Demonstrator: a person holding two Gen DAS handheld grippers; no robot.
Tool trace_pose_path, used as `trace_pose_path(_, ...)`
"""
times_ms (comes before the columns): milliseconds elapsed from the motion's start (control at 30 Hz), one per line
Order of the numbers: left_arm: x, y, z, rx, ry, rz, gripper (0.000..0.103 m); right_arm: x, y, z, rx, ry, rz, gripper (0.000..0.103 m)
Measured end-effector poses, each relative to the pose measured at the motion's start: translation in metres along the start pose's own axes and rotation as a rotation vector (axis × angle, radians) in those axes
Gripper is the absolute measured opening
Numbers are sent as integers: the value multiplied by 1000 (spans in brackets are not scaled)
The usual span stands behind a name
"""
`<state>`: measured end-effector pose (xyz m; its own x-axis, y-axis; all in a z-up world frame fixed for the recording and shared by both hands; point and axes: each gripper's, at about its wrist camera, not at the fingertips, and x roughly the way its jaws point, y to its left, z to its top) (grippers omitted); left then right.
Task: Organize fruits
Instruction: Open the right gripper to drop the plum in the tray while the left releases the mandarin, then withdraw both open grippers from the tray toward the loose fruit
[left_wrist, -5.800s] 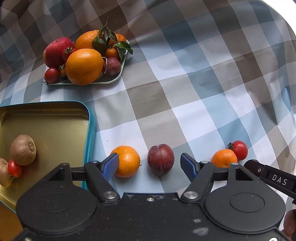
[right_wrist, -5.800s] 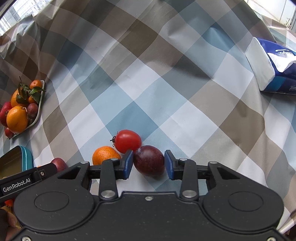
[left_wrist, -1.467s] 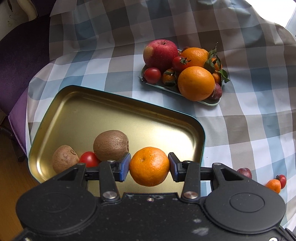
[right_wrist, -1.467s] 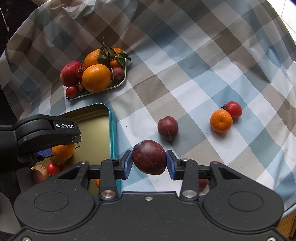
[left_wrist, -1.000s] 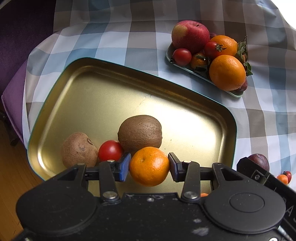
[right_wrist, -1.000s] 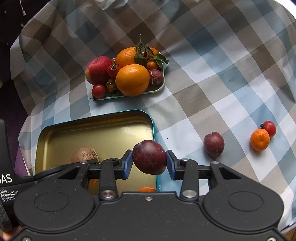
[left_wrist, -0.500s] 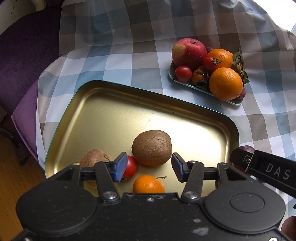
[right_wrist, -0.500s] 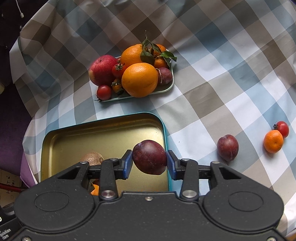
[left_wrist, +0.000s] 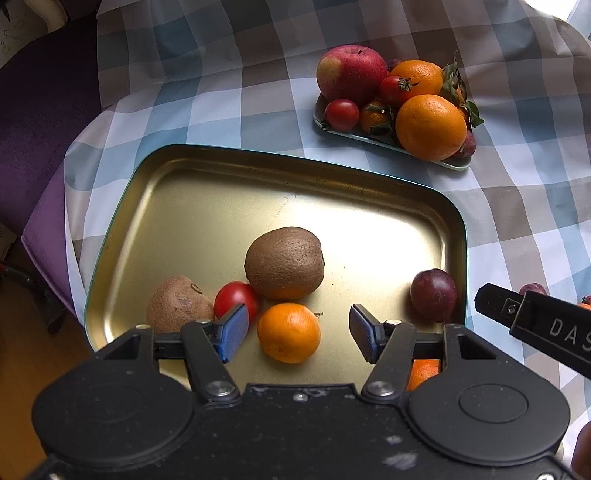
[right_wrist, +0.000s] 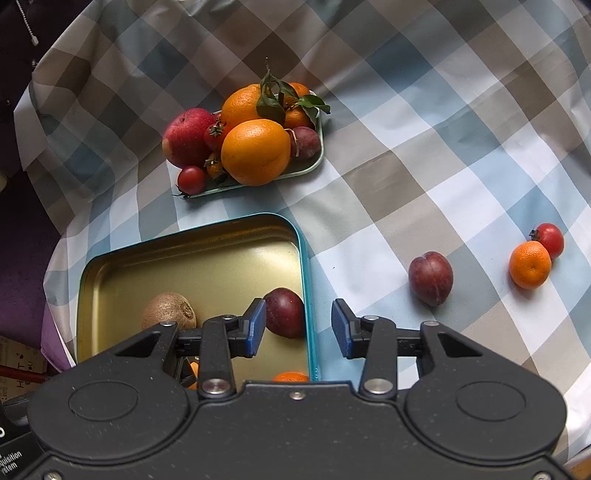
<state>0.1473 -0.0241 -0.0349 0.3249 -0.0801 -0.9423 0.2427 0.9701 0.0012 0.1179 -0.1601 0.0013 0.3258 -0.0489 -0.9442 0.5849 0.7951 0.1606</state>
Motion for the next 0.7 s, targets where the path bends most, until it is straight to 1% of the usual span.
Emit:
trace_pose_path(167,2,-5,-3,21,26,-5,62,1,-18,-5,20,18,-35,50)
trace_pose_path(533,-5,-24,-6,73,15,-18,63,-3,-60,-15,93,31,-99,50)
trace_pose_path(700,-7,-35,-8,89,9,-31,64,-6,-85,-20,152,34,-123,50)
